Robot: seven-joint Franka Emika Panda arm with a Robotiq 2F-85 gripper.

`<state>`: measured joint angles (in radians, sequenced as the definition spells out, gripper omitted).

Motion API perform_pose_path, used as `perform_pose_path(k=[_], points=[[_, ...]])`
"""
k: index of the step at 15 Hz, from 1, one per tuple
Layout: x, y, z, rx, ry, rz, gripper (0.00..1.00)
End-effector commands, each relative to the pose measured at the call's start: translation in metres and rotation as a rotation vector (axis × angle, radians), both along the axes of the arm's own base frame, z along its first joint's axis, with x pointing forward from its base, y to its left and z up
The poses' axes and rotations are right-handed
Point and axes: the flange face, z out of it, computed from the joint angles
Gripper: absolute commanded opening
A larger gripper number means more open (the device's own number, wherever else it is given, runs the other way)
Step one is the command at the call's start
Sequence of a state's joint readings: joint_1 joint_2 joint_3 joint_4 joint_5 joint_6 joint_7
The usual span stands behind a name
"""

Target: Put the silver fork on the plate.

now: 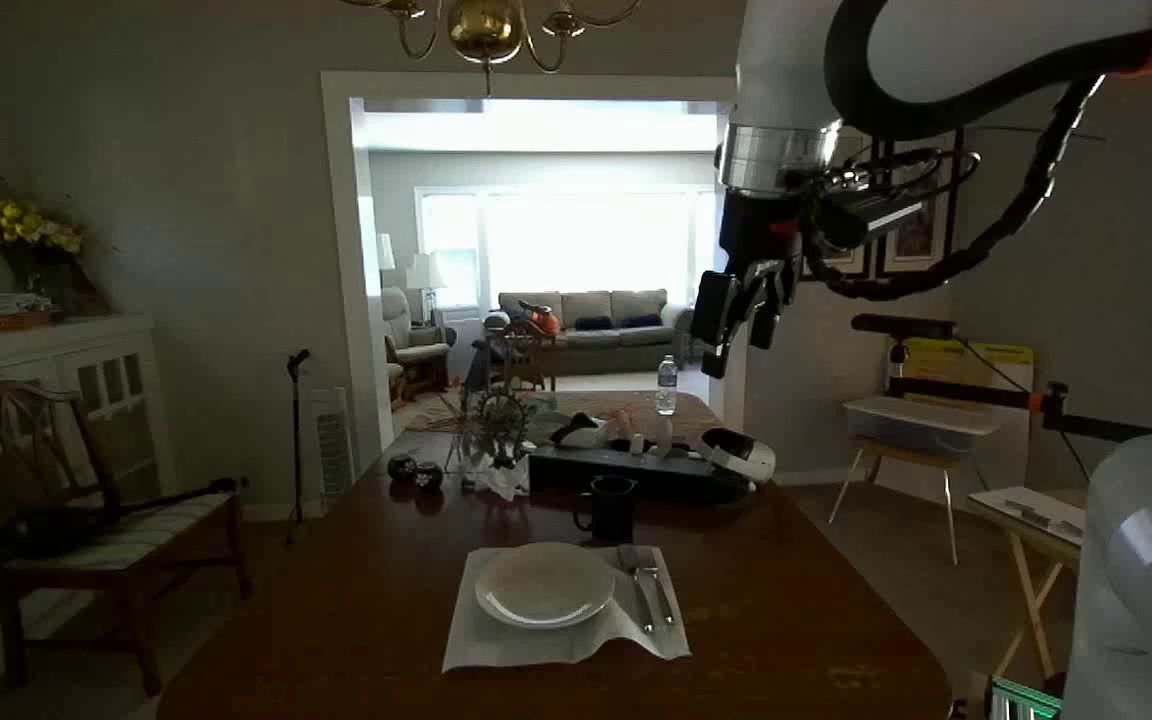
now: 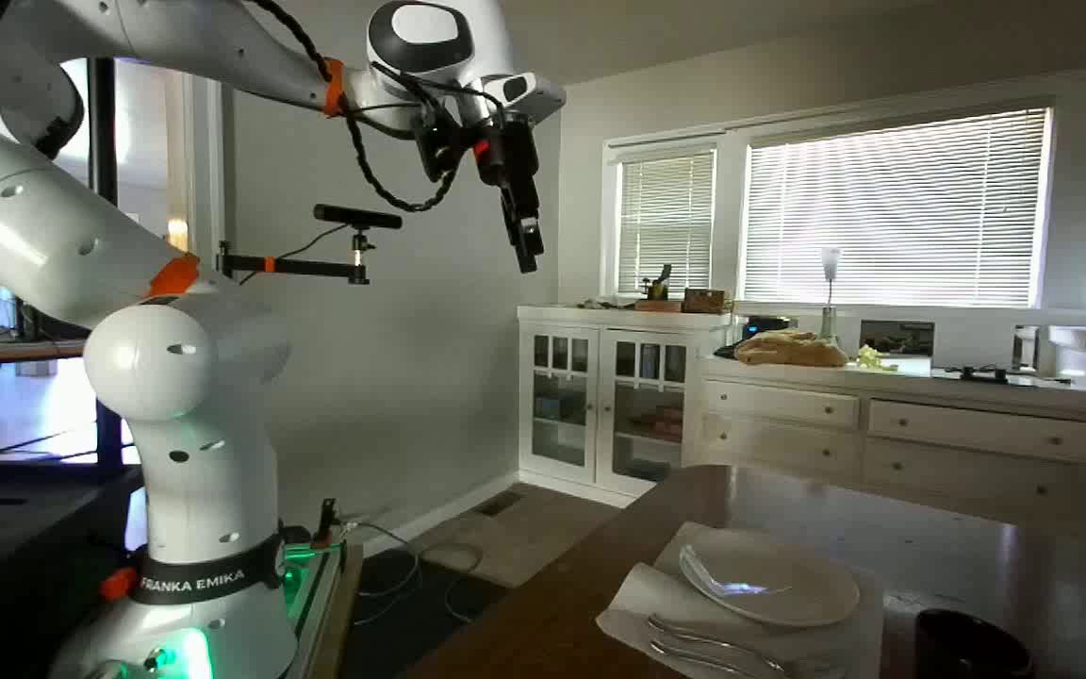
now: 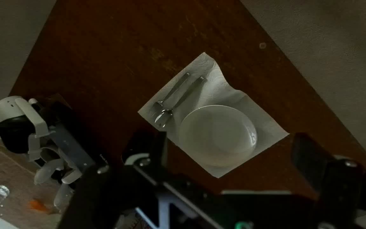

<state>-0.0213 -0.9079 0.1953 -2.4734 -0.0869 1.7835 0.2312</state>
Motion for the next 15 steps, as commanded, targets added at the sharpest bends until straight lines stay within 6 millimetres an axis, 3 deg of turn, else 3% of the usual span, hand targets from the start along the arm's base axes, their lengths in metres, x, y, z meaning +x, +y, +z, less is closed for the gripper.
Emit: perform_pose_path(k=[1, 8, 9, 12, 15], points=[[0.000, 0.000, 0.000, 0.000, 0.001, 0.000, 1.00], [0.000, 0.000, 0.000, 0.000, 0.001, 0.000, 1.00], [0.008, -0.004, -0.006, 0.015, -0.001, -0.026, 1.00], [0.025, -0.033, -0.017, 0.091, -0.031, -0.131, 1.00], [0.035, -0.079, -0.036, 0.135, -0.052, -0.300, 1.00]])
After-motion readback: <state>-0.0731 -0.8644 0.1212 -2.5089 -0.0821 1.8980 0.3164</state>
